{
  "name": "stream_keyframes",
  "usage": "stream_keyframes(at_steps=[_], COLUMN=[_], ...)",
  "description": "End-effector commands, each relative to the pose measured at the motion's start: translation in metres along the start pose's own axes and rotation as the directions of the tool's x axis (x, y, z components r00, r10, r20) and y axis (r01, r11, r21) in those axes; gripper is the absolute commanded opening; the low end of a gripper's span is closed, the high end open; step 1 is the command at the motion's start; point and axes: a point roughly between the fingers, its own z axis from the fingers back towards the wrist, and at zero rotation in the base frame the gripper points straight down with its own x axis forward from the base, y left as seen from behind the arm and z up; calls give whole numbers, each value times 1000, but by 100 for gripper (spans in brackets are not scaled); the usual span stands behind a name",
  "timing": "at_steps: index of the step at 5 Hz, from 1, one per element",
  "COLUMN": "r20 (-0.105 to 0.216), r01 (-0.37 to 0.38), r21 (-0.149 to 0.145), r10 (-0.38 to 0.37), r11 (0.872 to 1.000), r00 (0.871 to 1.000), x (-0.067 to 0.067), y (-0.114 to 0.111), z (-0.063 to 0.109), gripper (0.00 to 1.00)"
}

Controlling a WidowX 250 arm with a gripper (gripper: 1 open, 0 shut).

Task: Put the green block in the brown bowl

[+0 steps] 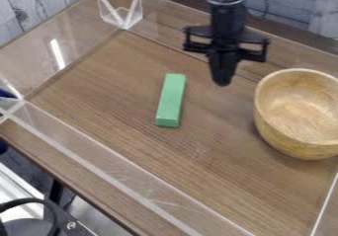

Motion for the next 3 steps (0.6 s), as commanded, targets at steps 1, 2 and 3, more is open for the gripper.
stream_keyframes(at_steps=[1,2,3], r20=[76,95,126], r01=[-113,-156,-186], r21=[-25,-29,-40], r10=[115,158,189], r11=[993,987,982], r00=[991,983,974], x=[13,10,6], y=[17,37,59], z=[7,-4,-12], gripper=[100,100,100])
